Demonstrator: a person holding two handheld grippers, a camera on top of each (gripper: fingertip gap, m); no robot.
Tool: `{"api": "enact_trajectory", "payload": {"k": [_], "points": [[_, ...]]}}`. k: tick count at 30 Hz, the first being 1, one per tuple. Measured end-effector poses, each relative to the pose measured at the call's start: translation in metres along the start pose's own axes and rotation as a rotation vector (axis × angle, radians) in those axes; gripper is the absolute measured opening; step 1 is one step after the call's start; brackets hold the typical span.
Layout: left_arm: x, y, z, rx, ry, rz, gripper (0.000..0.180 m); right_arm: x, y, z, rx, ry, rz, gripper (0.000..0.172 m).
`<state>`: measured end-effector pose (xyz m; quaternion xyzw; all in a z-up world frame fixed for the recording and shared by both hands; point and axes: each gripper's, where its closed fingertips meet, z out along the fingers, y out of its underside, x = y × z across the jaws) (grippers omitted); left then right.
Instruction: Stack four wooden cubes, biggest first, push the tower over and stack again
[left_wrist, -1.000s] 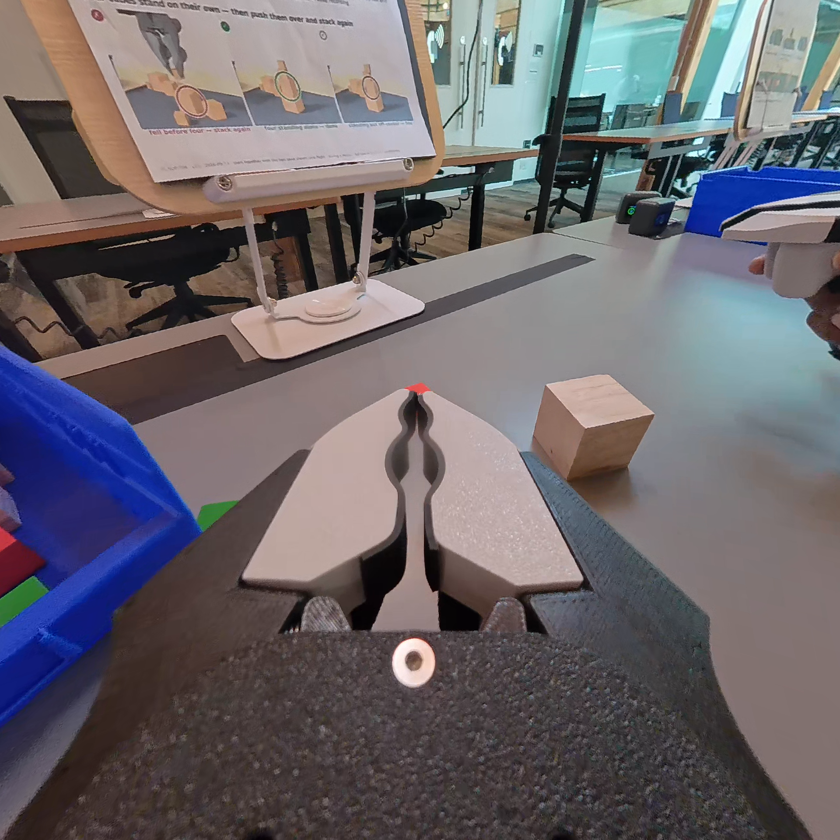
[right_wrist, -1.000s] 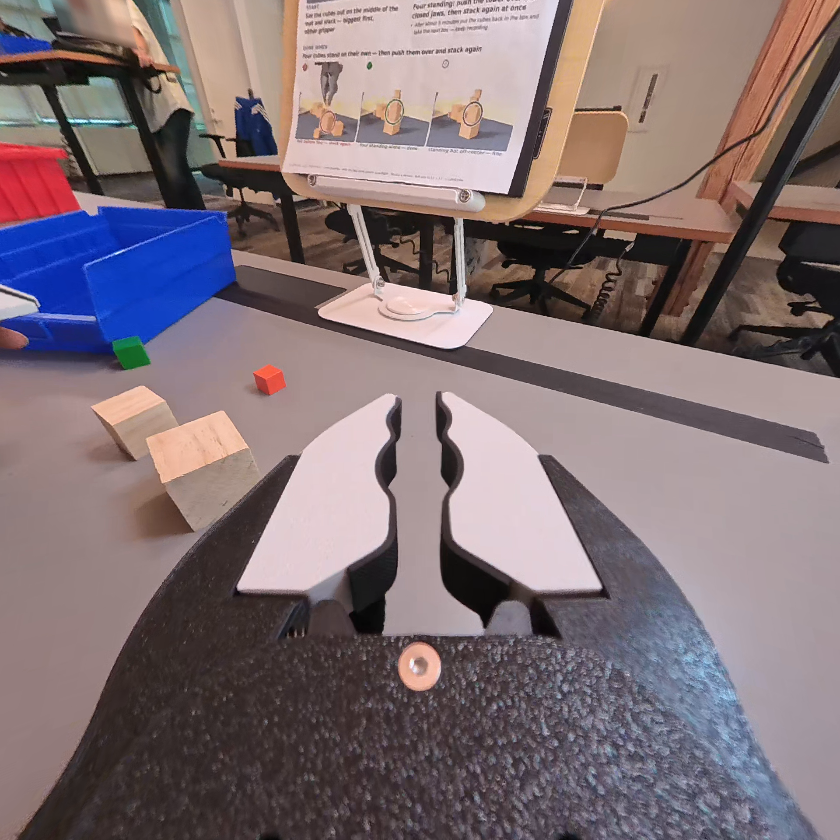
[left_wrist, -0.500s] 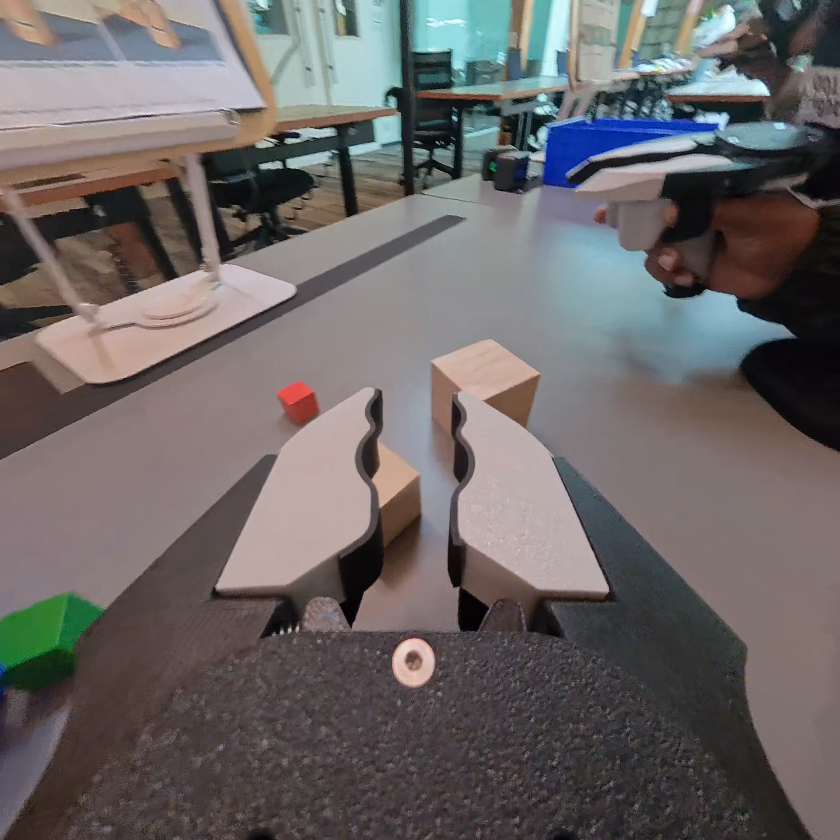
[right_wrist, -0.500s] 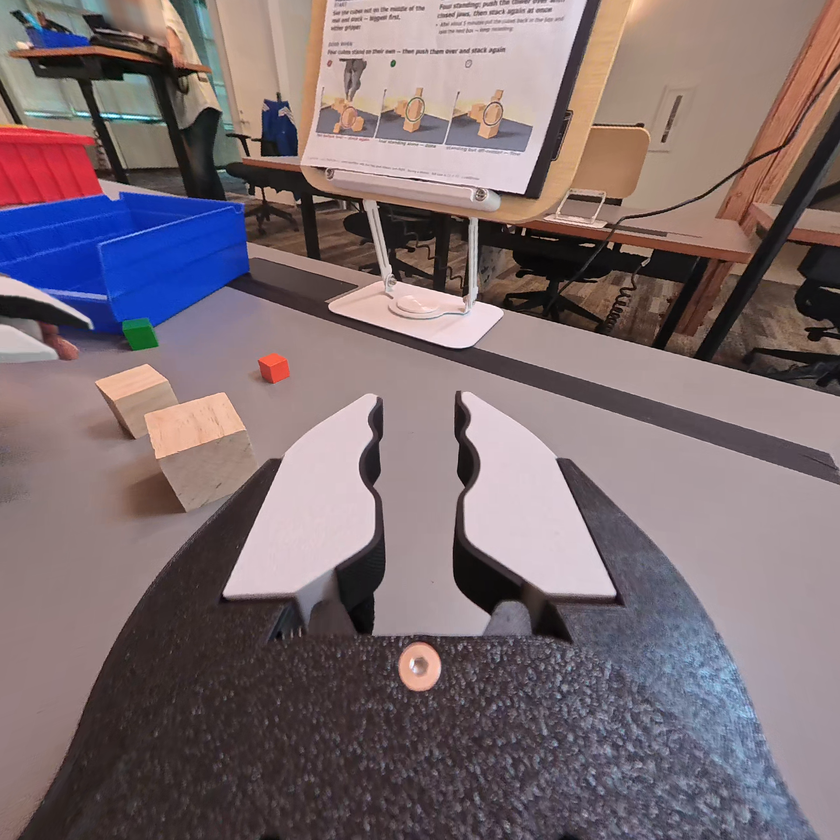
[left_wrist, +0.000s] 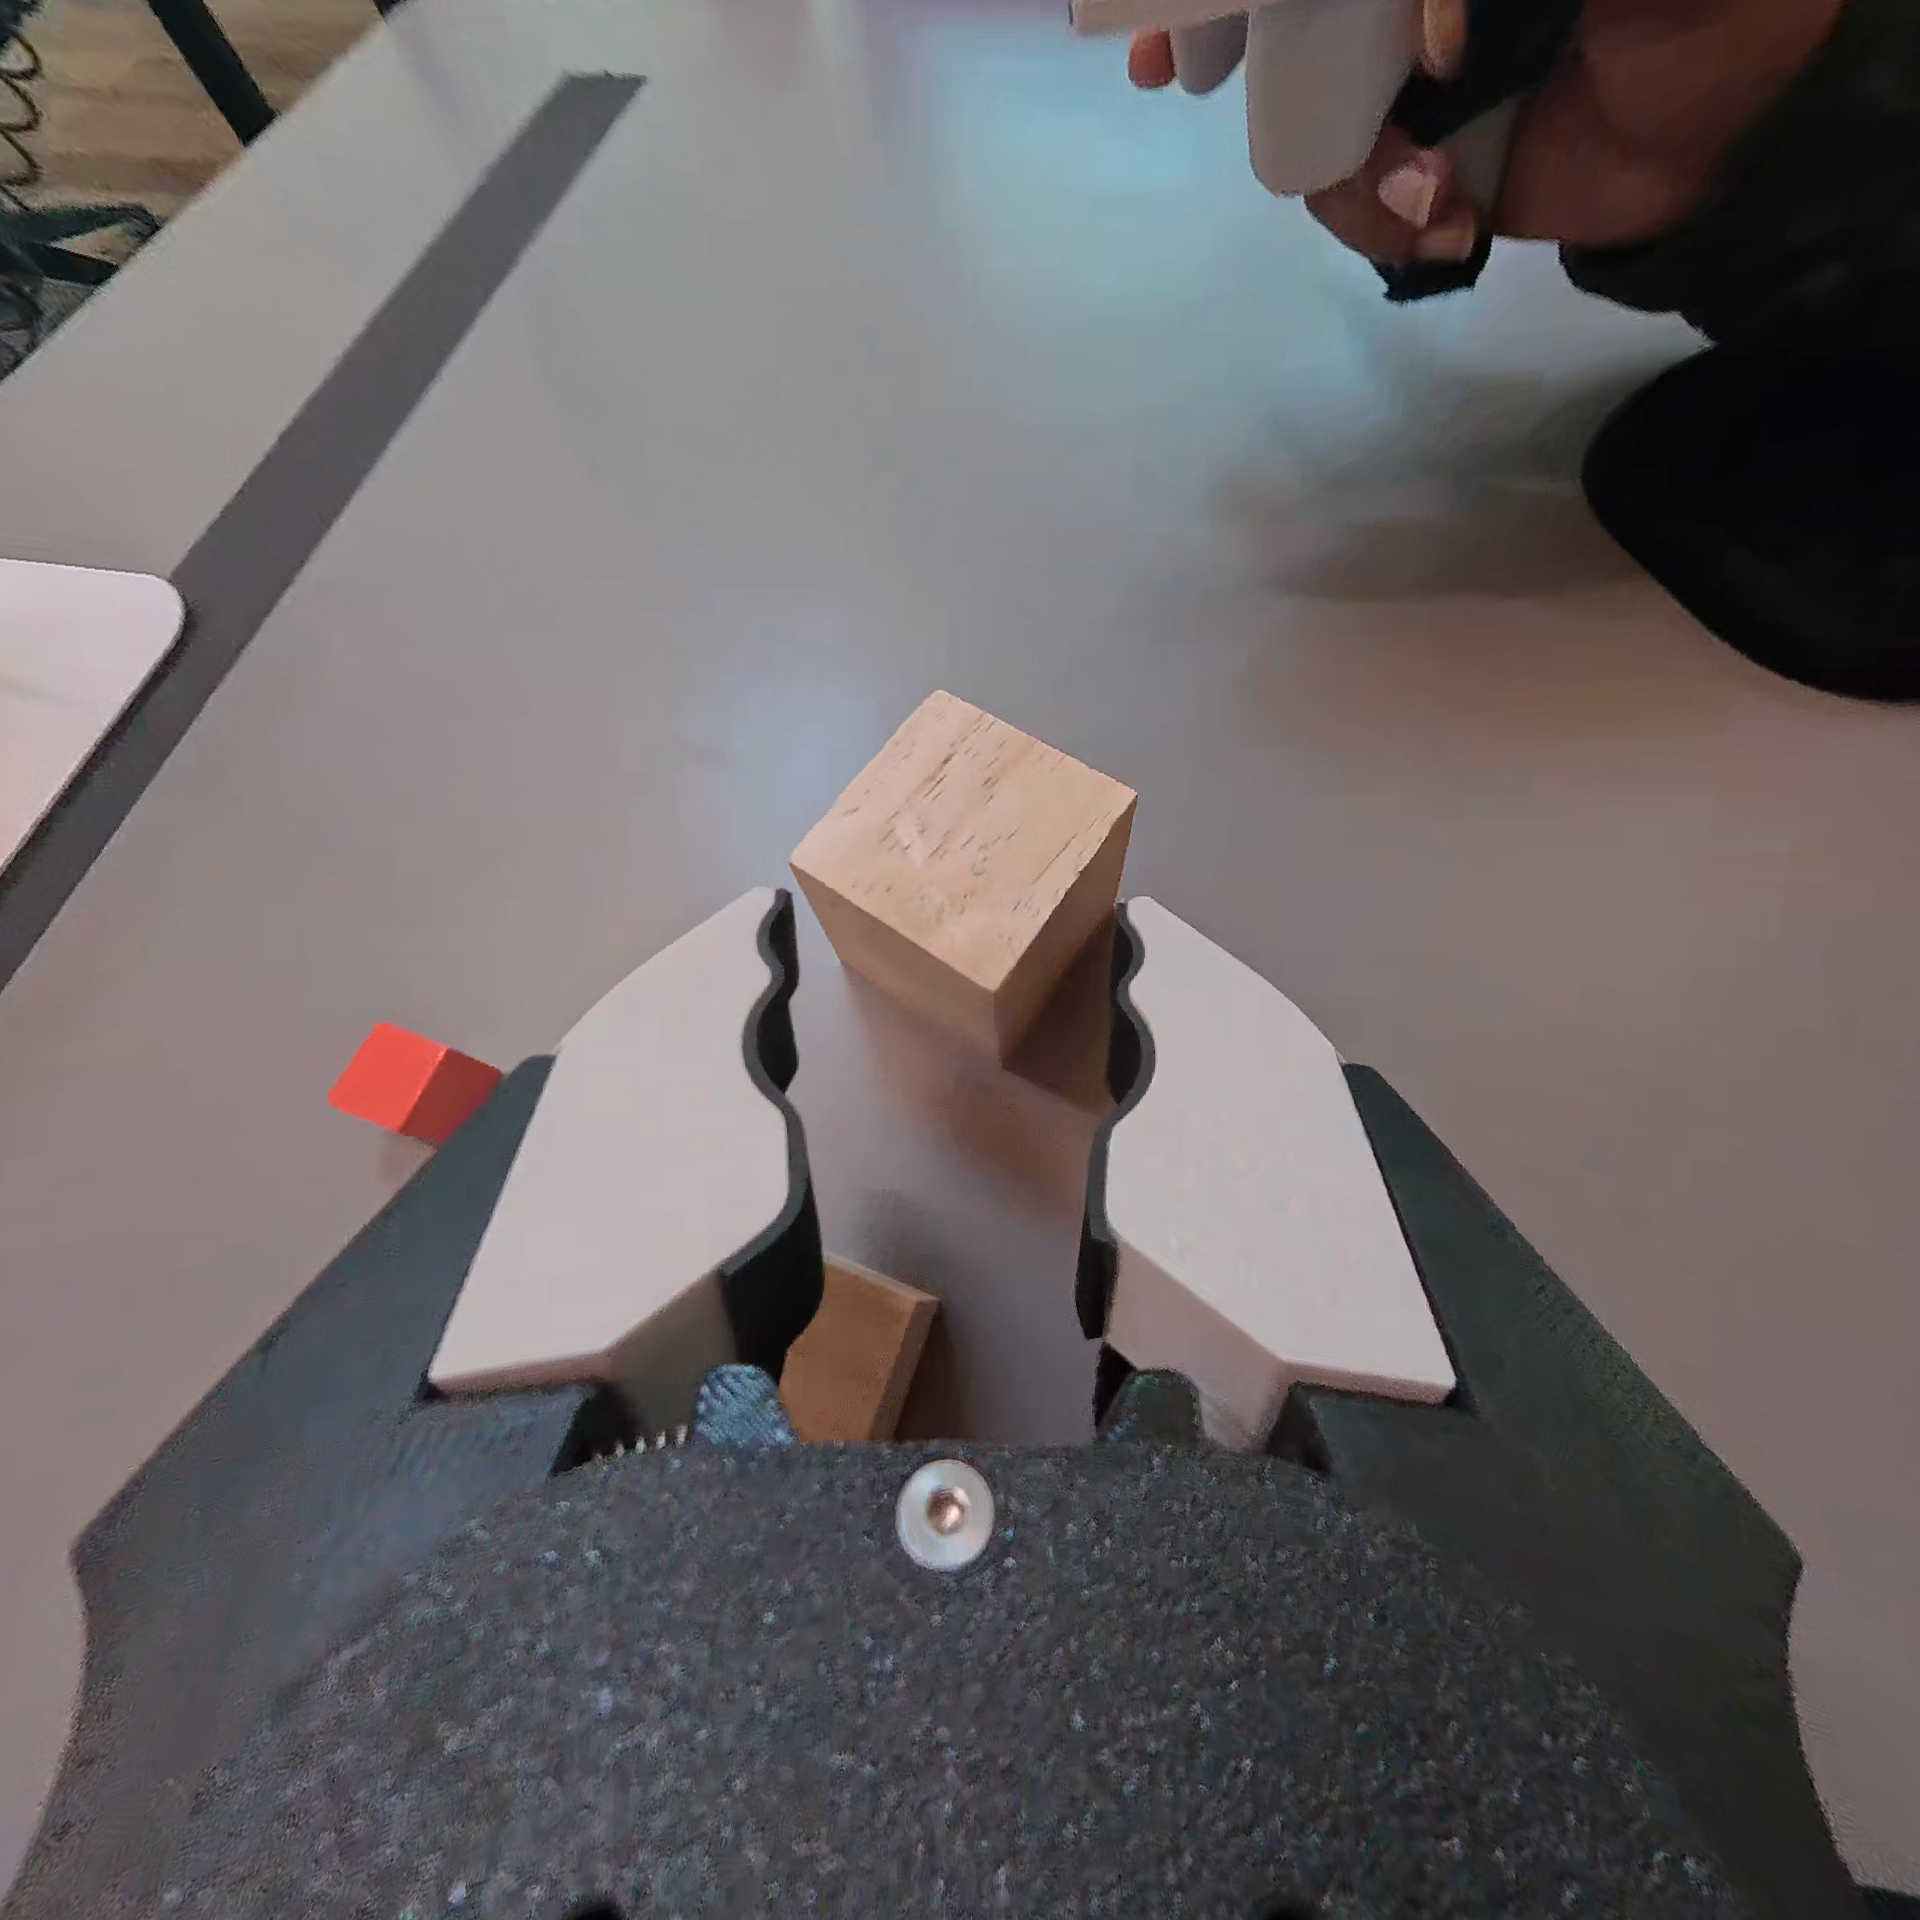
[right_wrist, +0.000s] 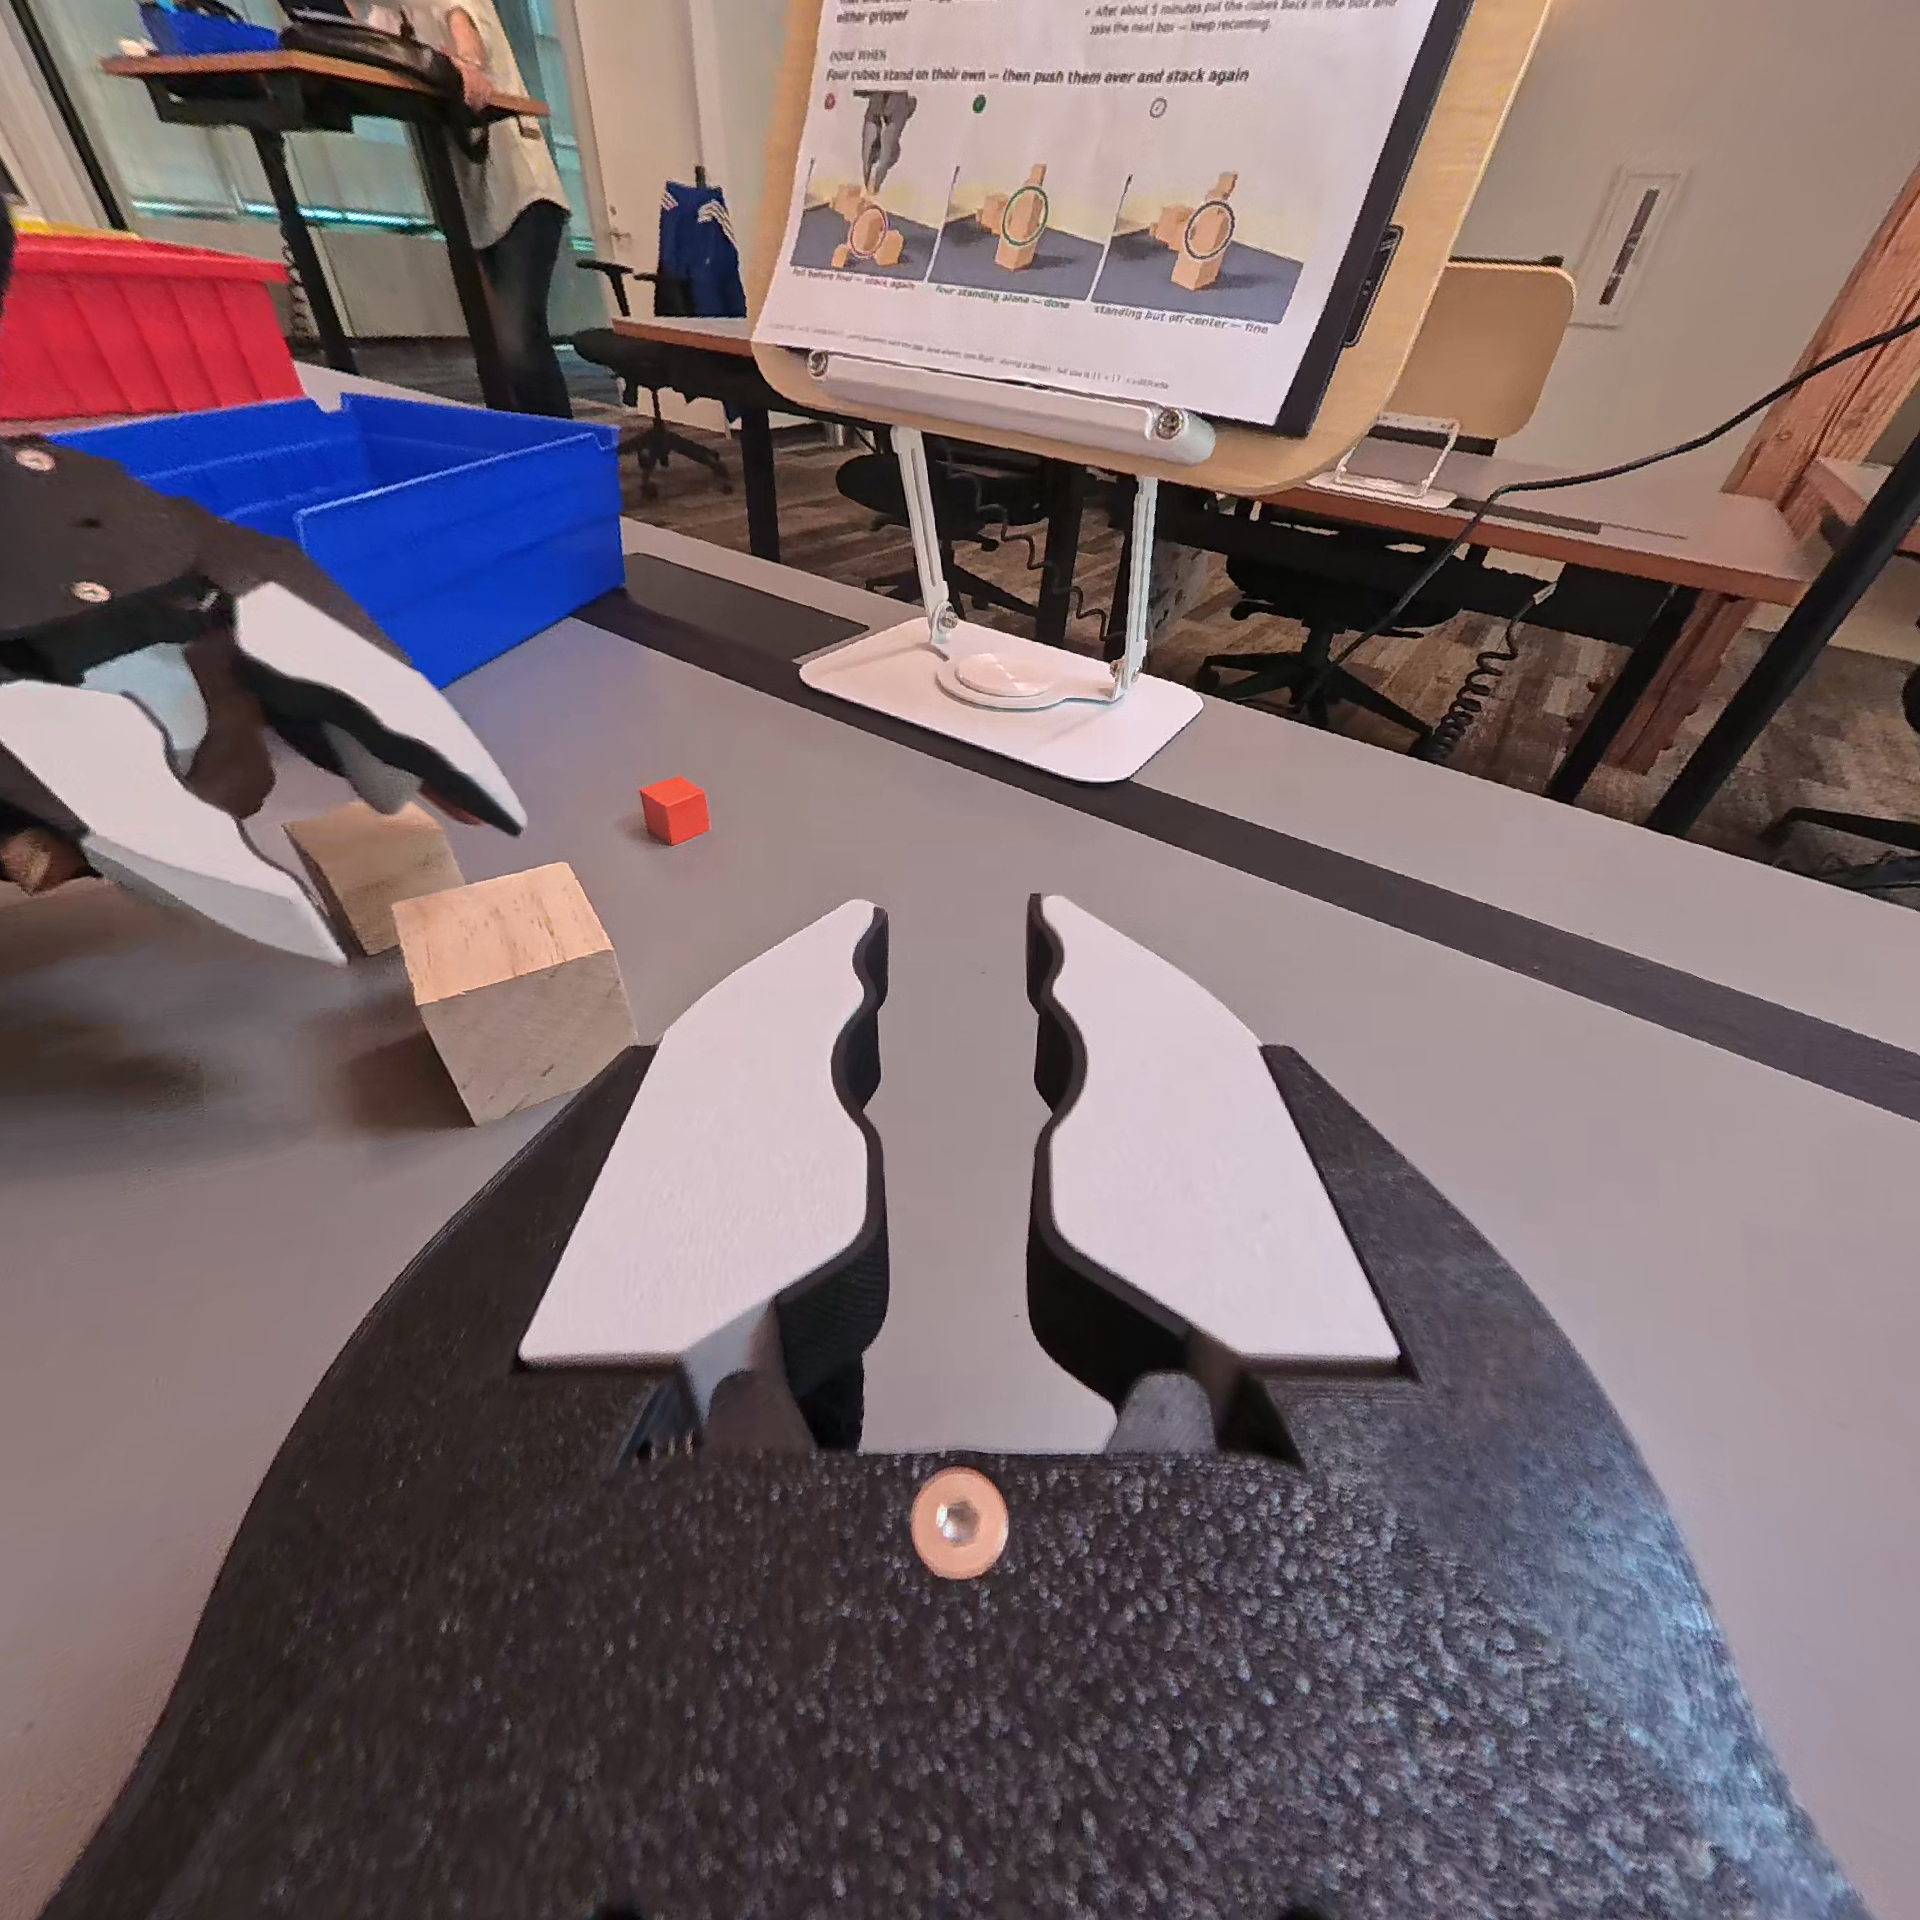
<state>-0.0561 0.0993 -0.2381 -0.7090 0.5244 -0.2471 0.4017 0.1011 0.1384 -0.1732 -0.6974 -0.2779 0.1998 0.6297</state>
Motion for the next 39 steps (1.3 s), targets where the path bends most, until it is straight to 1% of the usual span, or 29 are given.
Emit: {"api": "enact_trajectory", "payload": {"k": [2,6,9,12,16,19,21,23,25,27,29,32,36,39], "points": [[0.002,0.001,0.006,-0.050,0.034,0.032,0.065,-0.001,0.001,0.001,-0.005,-0.007,-0.004,0.025],[0.008,0.001,0.016,-0.121,0.092,0.096,0.072,-0.003,0.003,0.002,-0.016,-0.018,-0.003,0.025],[0.010,-0.002,0.022,-0.153,0.103,0.128,0.074,-0.005,0.004,0.002,-0.018,-0.028,-0.005,0.024],[0.004,-0.003,0.024,-0.178,0.072,0.158,0.077,-0.006,0.005,0.003,-0.024,-0.034,-0.007,0.024],[0.000,-0.003,0.024,-0.188,0.065,0.172,0.077,-0.008,0.009,0.005,-0.036,-0.048,-0.006,0.023],[-0.001,0.008,0.034,-0.268,0.058,0.237,0.075,-0.010,0.013,0.008,-0.051,-0.058,-0.006,0.023],[-0.004,0.009,0.039,-0.276,0.024,0.288,0.071,-0.011,0.016,0.009,-0.064,-0.061,-0.012,0.023],[-0.007,0.010,0.037,-0.297,-0.003,0.290,0.069,-0.011,0.016,0.008,-0.065,-0.060,-0.016,0.023],[-0.010,0.009,0.029,-0.295,-0.029,0.293,0.066,-0.010,0.015,0.008,-0.060,-0.061,-0.011,0.023],[-0.010,0.003,0.017,-0.249,-0.039,0.257,0.065,-0.010,0.015,0.008,-0.059,-0.065,-0.006,0.023],[-0.008,-0.003,0.002,-0.209,-0.036,0.213,0.065,-0.011,0.015,0.008,-0.059,-0.070,-0.006,0.023],[-0.003,-0.004,-0.029,-0.217,-0.043,0.189,0.065,-0.012,0.015,0.007,-0.063,-0.071,-0.011,0.022],[0.015,0.011,-0.073,-0.262,0.002,0.134,0.065,-0.012,0.016,0.007,-0.064,-0.069,-0.003,0.022],[0.017,0.031,-0.087,-0.285,-0.032,0.090,0.064,-0.013,0.018,0.009,-0.071,-0.077,0.001,0.022]]}}
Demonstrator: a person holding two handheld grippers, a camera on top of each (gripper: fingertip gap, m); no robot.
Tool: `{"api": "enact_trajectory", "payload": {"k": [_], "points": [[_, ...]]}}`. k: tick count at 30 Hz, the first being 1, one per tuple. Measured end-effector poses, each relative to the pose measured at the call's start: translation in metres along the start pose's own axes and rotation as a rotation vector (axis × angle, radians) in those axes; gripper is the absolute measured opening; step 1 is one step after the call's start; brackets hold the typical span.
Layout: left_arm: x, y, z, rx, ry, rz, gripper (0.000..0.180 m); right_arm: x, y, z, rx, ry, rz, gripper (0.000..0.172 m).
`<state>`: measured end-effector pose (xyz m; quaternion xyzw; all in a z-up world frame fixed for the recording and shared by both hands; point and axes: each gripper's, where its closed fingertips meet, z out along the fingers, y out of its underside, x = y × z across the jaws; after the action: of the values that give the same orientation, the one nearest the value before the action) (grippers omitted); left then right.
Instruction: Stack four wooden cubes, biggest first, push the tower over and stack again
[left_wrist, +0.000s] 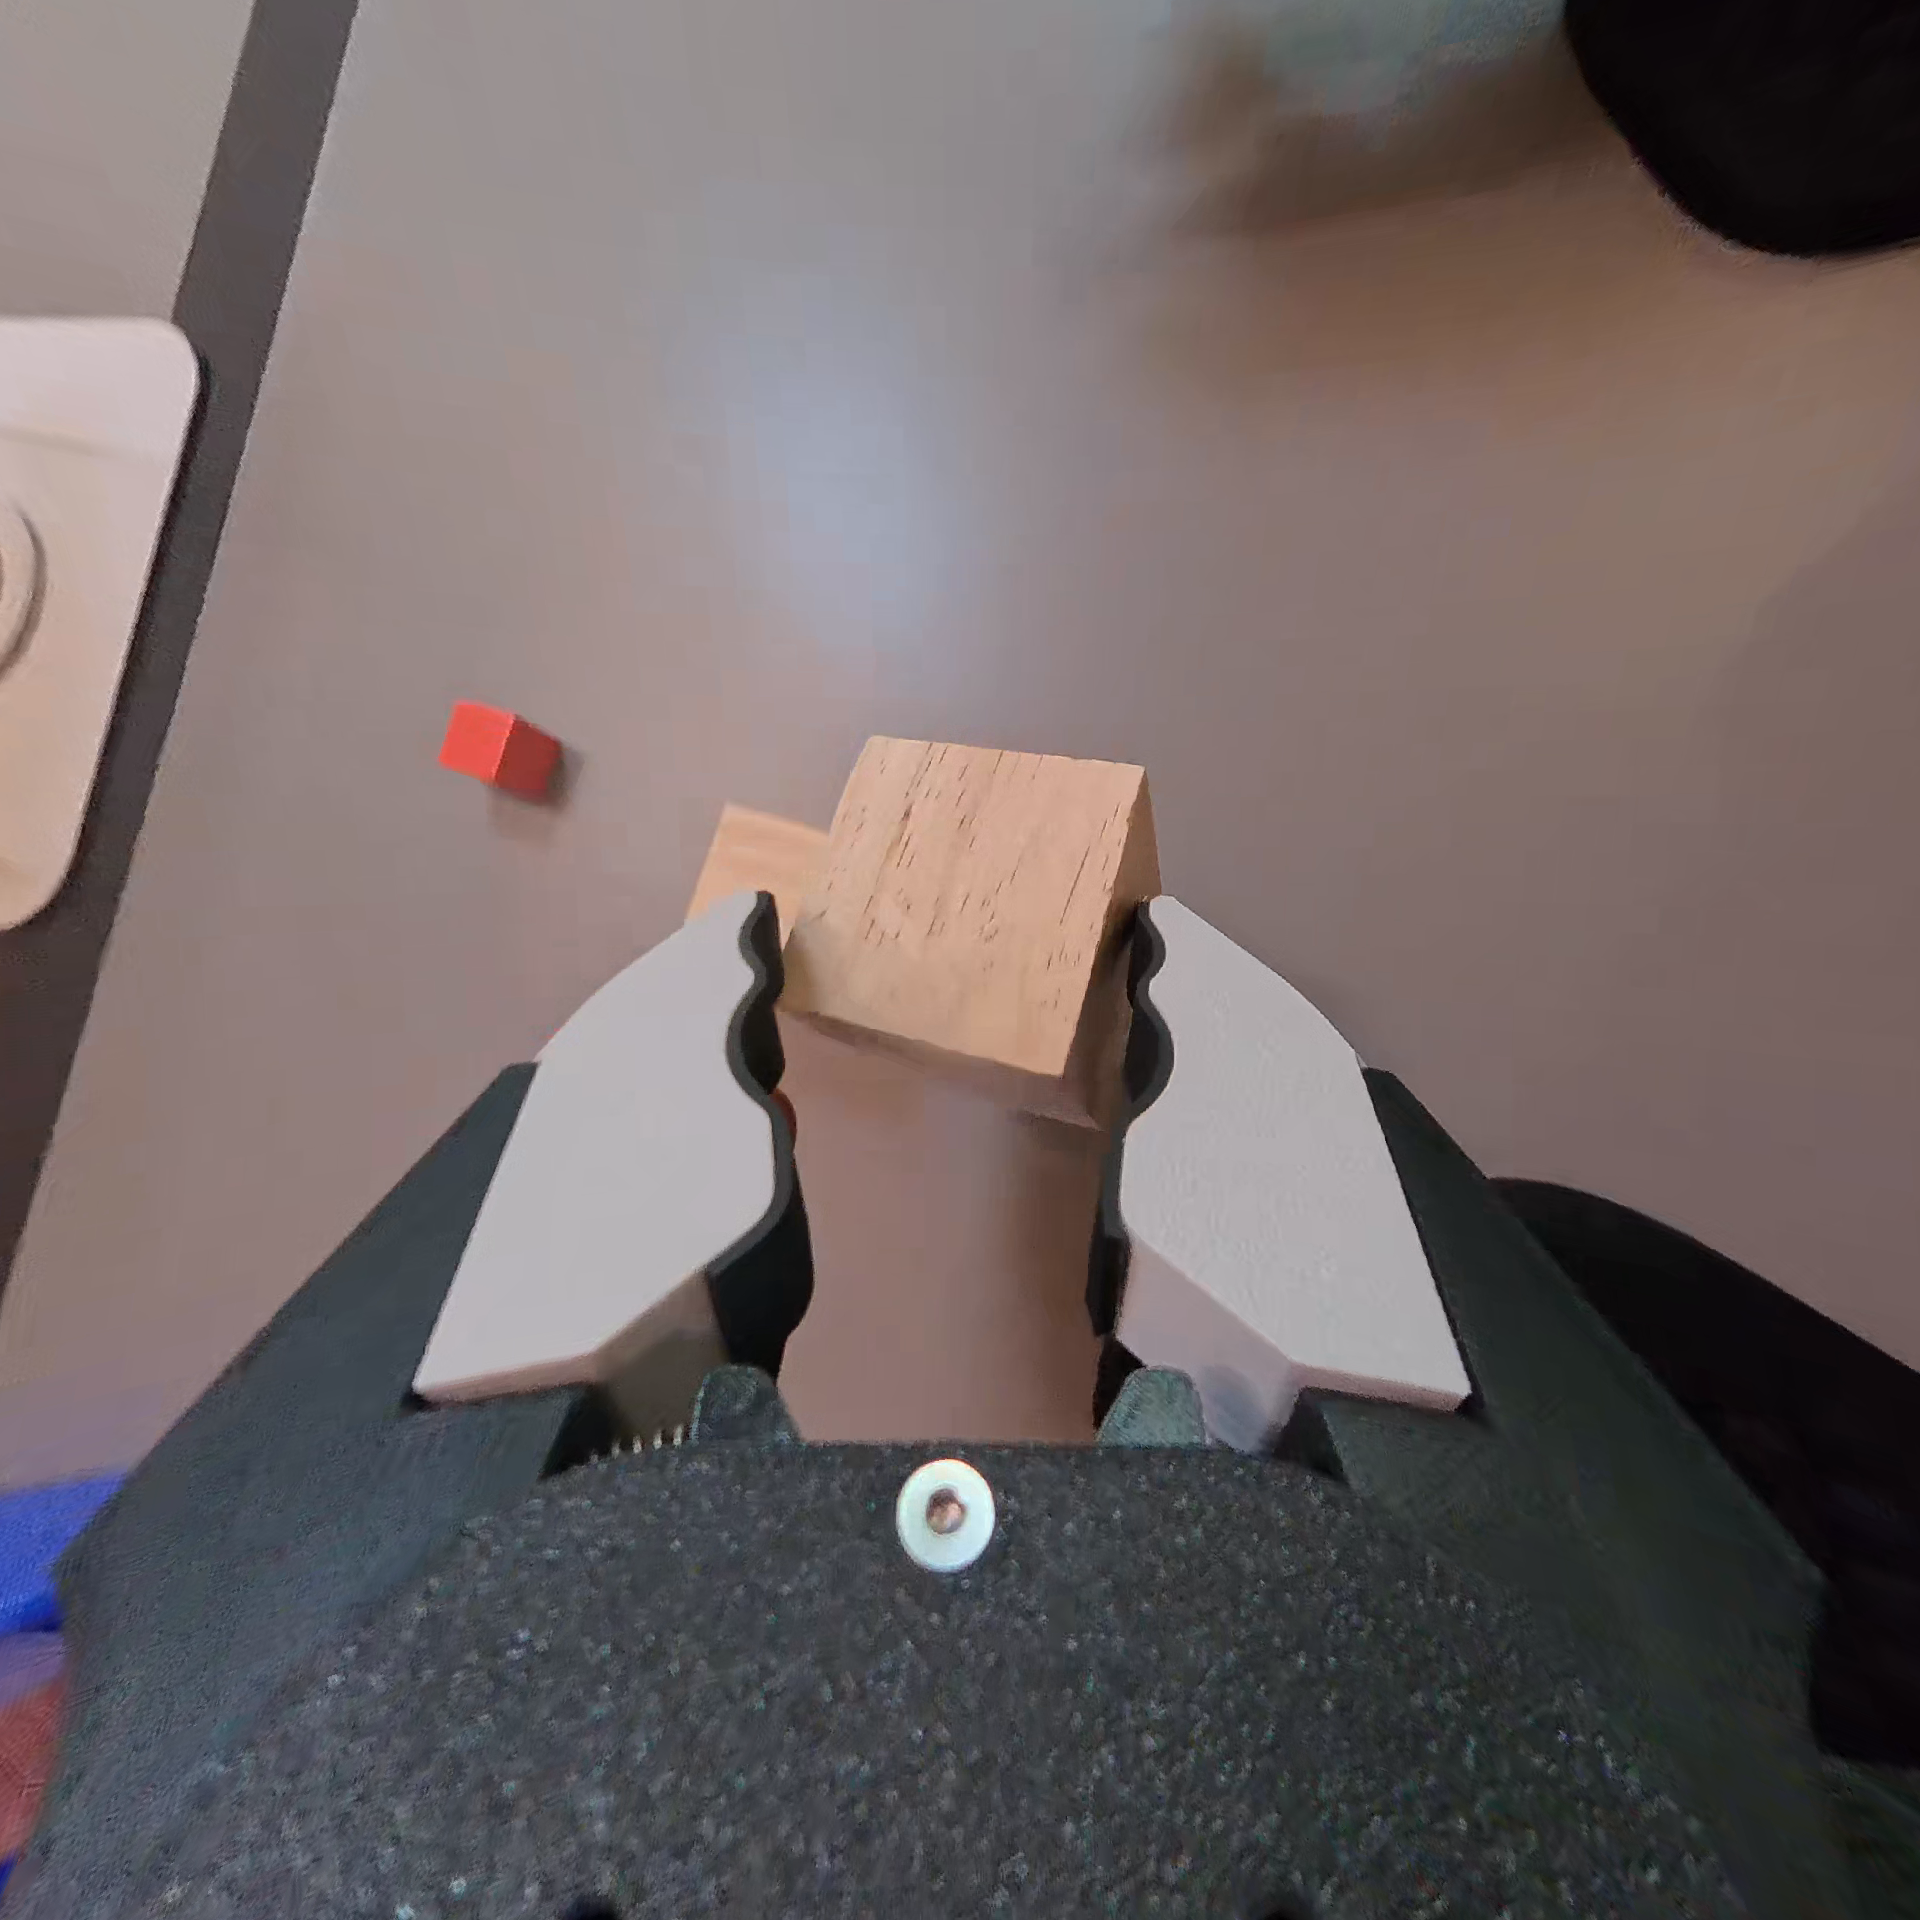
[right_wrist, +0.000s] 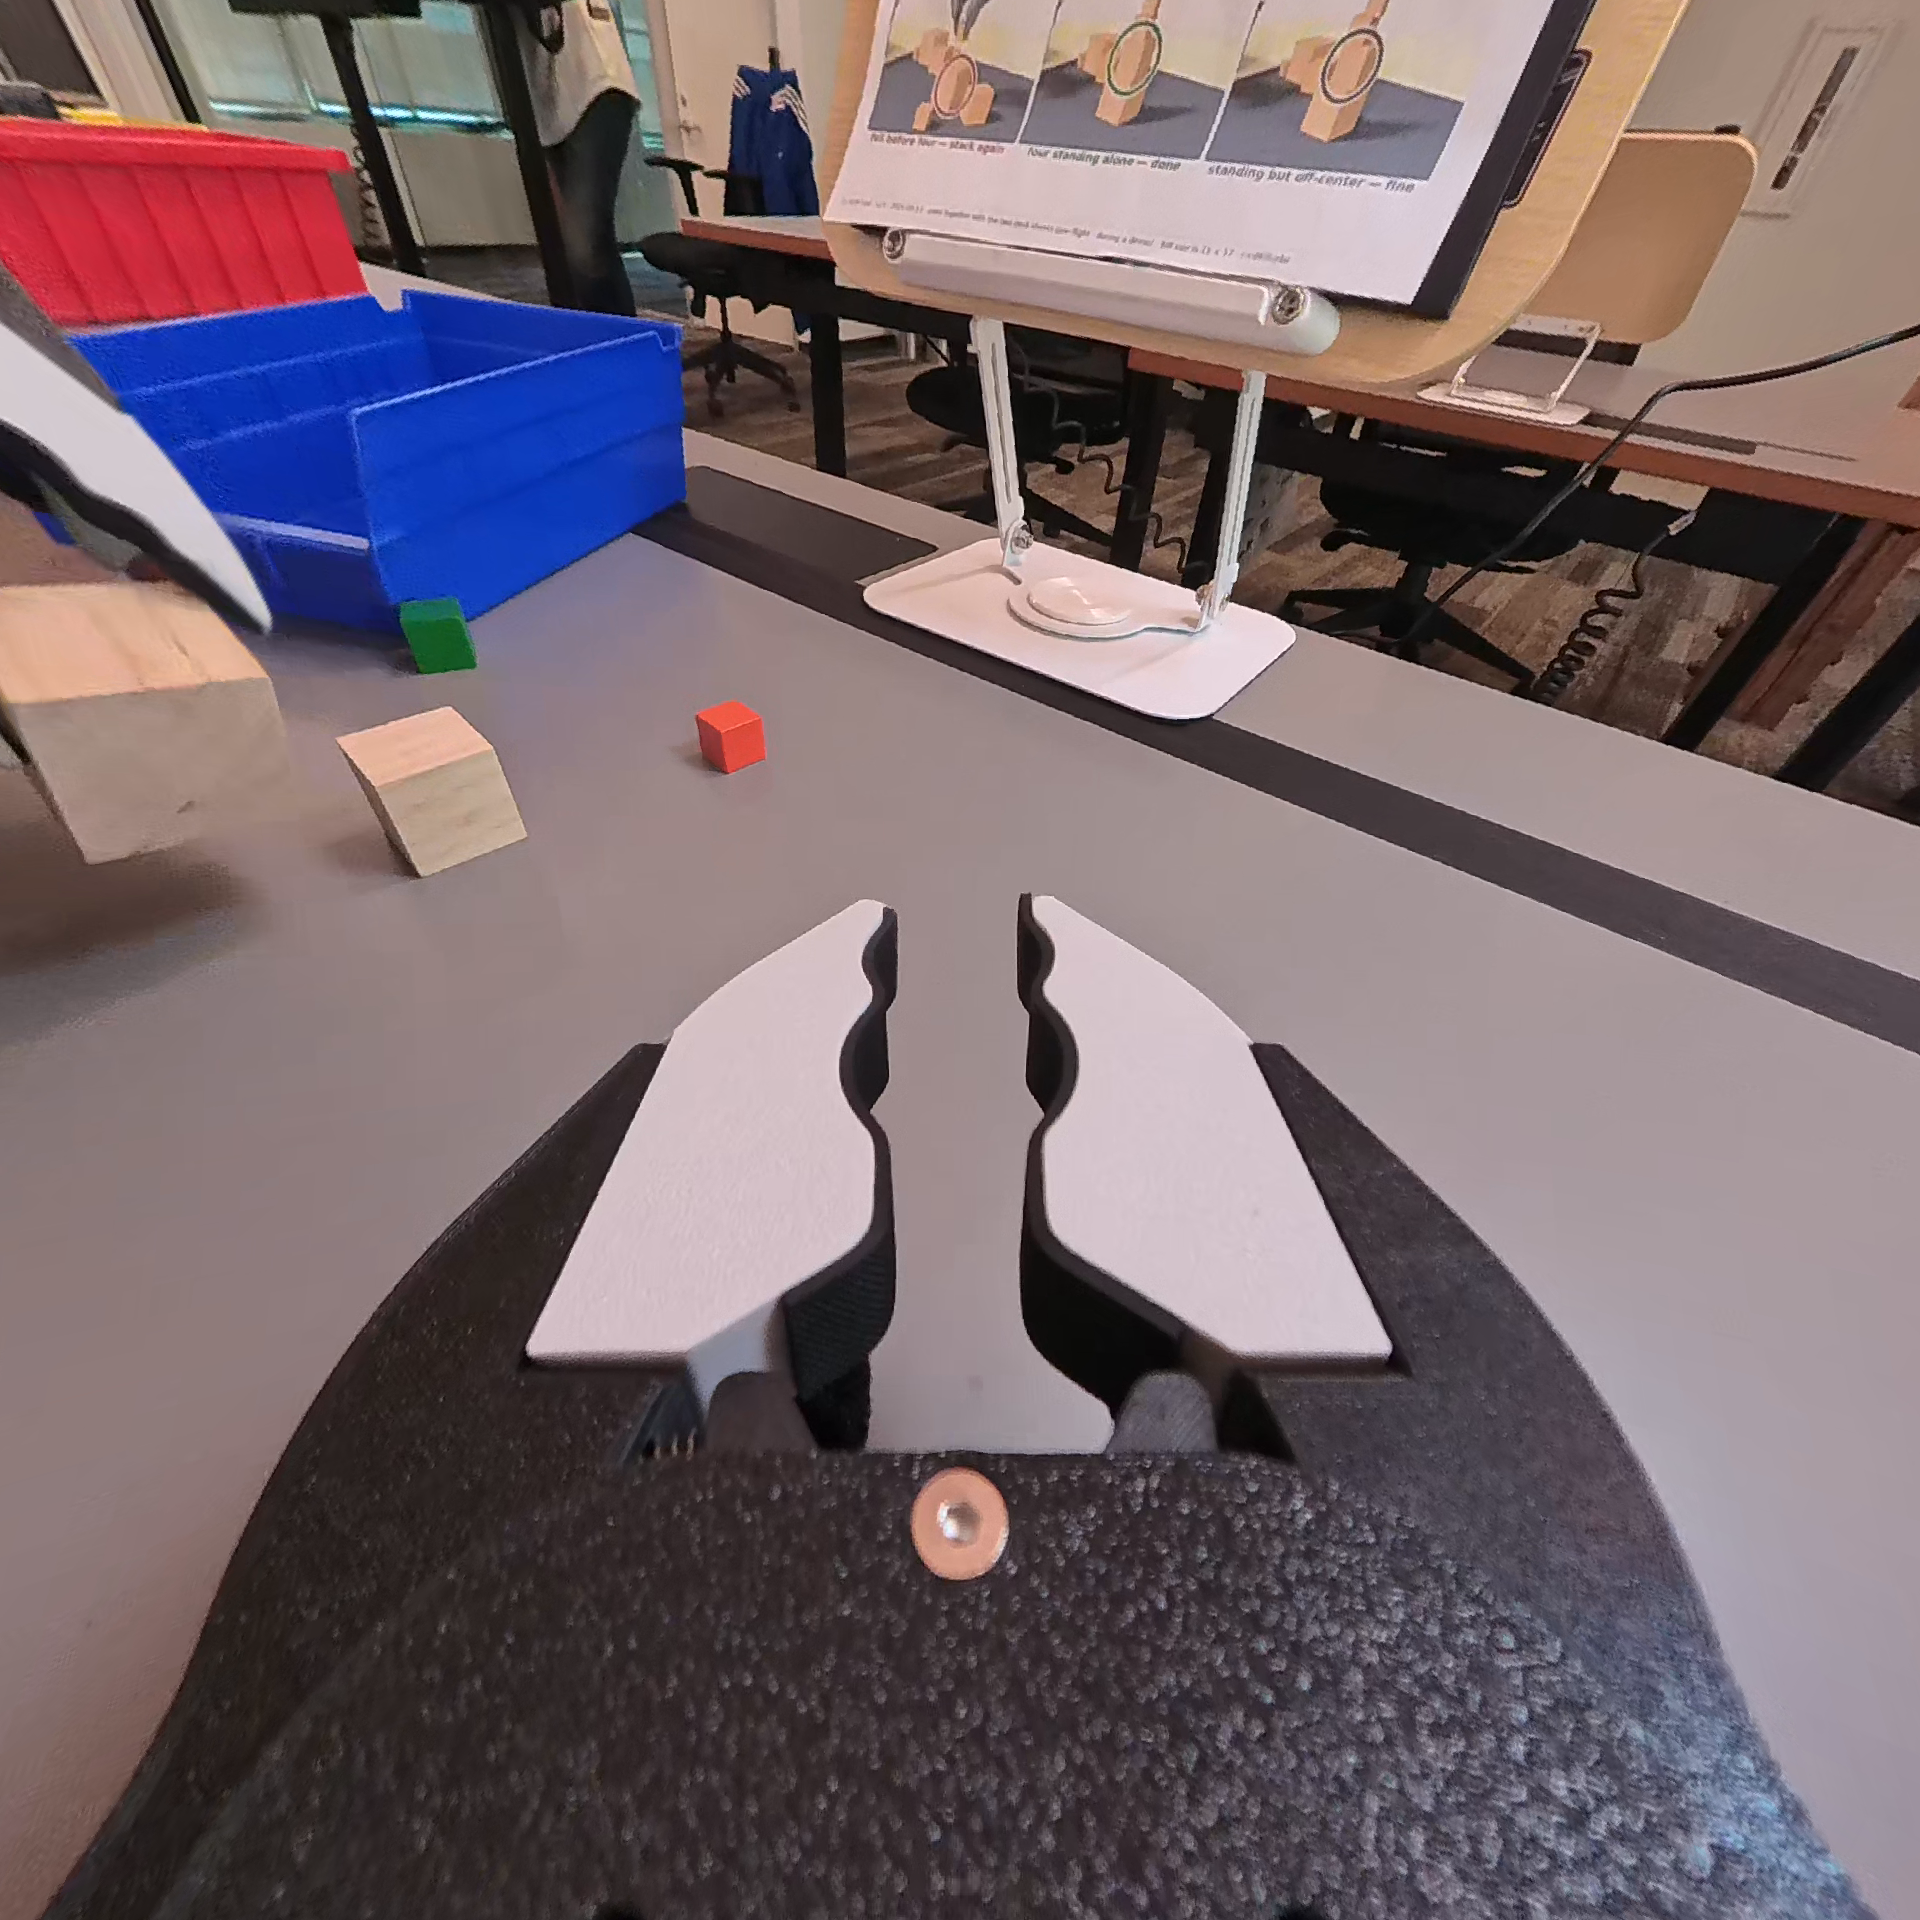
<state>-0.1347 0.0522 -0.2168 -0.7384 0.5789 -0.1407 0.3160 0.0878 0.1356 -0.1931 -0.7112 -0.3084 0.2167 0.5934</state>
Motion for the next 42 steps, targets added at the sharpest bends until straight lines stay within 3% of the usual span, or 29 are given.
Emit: {"api": "enact_trajectory", "payload": {"k": [5,11,21,31,37,42], "points": [[0.003,0.023,0.015,-0.038,-0.006,-0.039,0.064,-0.003,0.004,0.002,-0.016,-0.004,-0.013,0.022],[-0.042,0.017,0.029,0.025,-0.194,-0.050,0.063,-0.002,0.005,0.002,-0.022,0.005,-0.015,0.022],[-0.017,0.025,0.017,0.054,-0.097,-0.080,0.063,-0.003,0.007,0.002,-0.027,0.001,-0.020,0.022],[-0.012,0.035,0.031,0.066,-0.074,-0.066,0.061,-0.004,0.006,0.002,-0.025,0.000,-0.019,0.022],[-0.016,0.025,0.005,0.190,-0.056,-0.123,0.073,-0.004,0.006,0.002,-0.024,-0.003,-0.020,0.022],[-0.055,0.026,-0.028,0.367,-0.219,-0.275,0.059,-0.004,0.007,0.002,-0.029,-0.005,-0.019,0.022]]}}
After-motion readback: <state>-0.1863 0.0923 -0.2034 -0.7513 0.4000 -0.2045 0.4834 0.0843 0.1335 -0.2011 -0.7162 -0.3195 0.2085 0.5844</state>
